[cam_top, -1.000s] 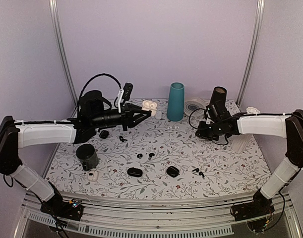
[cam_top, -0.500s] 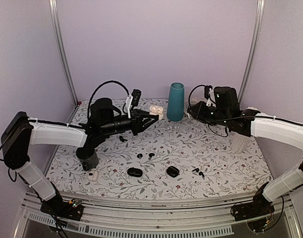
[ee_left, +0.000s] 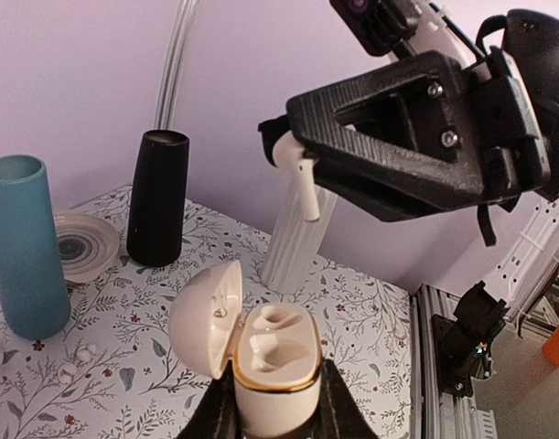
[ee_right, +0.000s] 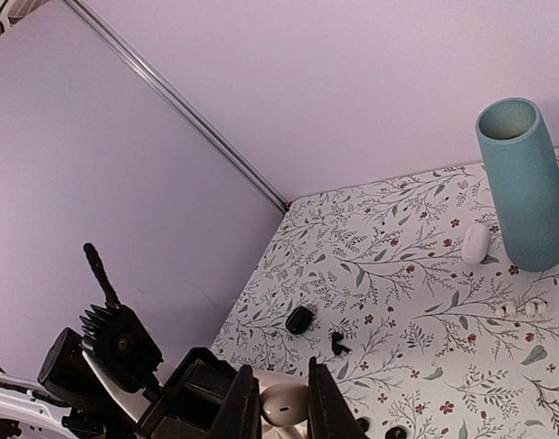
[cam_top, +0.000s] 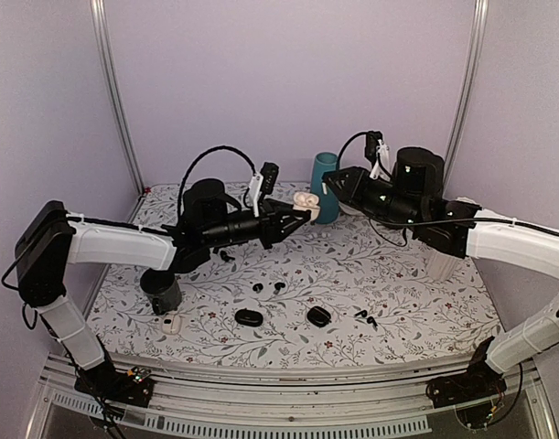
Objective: Insert the wireless bluetooth earbuds into the charging case
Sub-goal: Insert the left earbud into the left side groove of the charging case.
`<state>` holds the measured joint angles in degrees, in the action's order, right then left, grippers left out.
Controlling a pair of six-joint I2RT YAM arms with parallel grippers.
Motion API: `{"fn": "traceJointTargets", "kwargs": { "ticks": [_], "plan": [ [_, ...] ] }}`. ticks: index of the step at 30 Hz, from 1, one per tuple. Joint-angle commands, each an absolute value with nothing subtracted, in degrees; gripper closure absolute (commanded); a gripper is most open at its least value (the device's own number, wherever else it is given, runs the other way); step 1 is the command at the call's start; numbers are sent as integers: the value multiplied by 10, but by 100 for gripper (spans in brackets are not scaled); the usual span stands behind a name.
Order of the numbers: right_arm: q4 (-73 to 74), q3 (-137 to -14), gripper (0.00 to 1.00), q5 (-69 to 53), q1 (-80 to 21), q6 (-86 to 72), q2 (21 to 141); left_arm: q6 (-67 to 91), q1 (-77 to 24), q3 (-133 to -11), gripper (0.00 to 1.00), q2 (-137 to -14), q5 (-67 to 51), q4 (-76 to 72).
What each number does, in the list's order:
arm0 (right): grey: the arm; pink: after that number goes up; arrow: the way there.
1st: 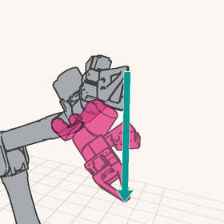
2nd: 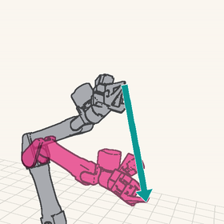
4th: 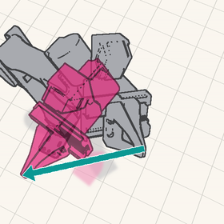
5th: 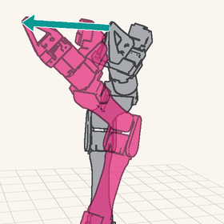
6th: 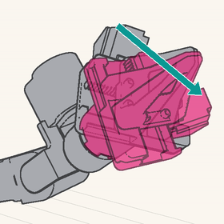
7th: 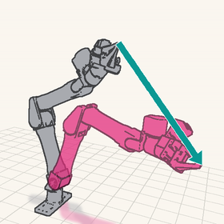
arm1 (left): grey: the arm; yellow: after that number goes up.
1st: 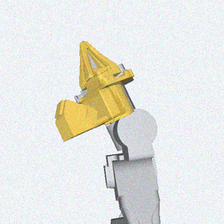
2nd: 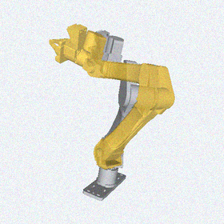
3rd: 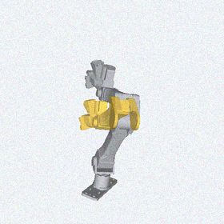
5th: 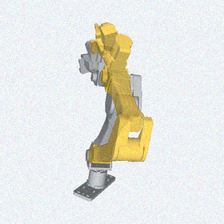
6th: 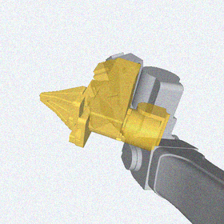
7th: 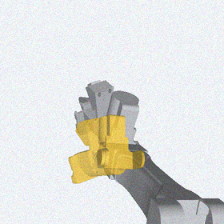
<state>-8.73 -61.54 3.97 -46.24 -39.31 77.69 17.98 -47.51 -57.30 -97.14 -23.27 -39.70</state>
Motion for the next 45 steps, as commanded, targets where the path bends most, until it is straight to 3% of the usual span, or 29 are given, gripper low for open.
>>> {"fn": "traceJointTargets", "kwargs": {
  "ticks": [1,45],
  "plan": [
    [-133,-636,94,39,-475,-377,779,160,-490,-599,100,-981,-224,-391],
    [-194,-593,94,136,-534,-379,784,95,-552,-637,100,-982,-68,-397]
  ]
}}
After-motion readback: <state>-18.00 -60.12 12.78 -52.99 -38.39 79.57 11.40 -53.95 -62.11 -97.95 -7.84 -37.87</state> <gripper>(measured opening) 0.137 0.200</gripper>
